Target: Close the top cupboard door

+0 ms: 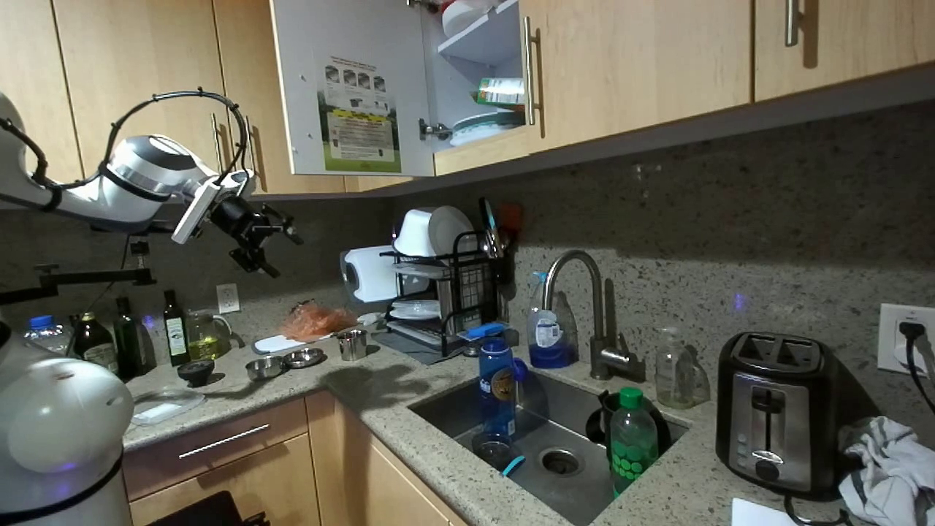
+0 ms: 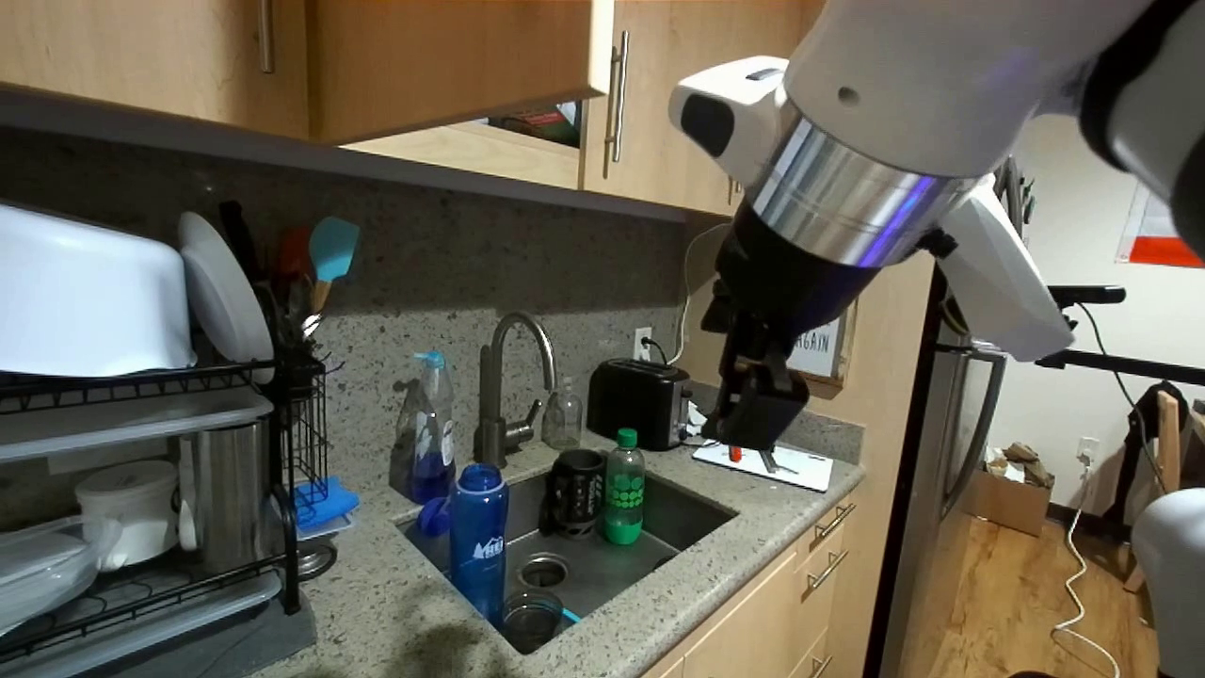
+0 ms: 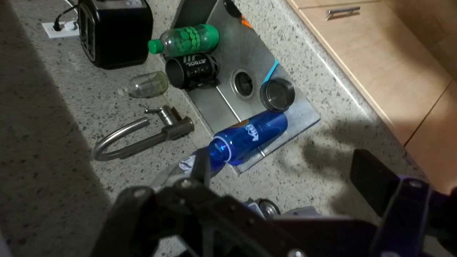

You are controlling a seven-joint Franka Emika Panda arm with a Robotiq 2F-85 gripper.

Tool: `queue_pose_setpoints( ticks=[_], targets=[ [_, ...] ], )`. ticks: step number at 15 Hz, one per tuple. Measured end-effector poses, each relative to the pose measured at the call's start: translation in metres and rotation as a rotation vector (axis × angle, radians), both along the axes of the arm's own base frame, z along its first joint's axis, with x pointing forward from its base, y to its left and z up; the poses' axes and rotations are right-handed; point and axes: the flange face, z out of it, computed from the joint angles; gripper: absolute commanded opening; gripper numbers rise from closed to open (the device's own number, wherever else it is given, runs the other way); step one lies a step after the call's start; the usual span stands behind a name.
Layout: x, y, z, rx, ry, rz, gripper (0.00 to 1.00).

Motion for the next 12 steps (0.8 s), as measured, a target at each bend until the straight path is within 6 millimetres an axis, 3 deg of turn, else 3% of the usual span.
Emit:
queue_pose_setpoints(
  ticks=[4,12],
  targets=[
    [-0.001,0.011,0.018,0.156,-0.148,-0.016,1.0],
    [0.0,0.011,0.017,0.169,-0.151,-0.014,1.0]
  ],
)
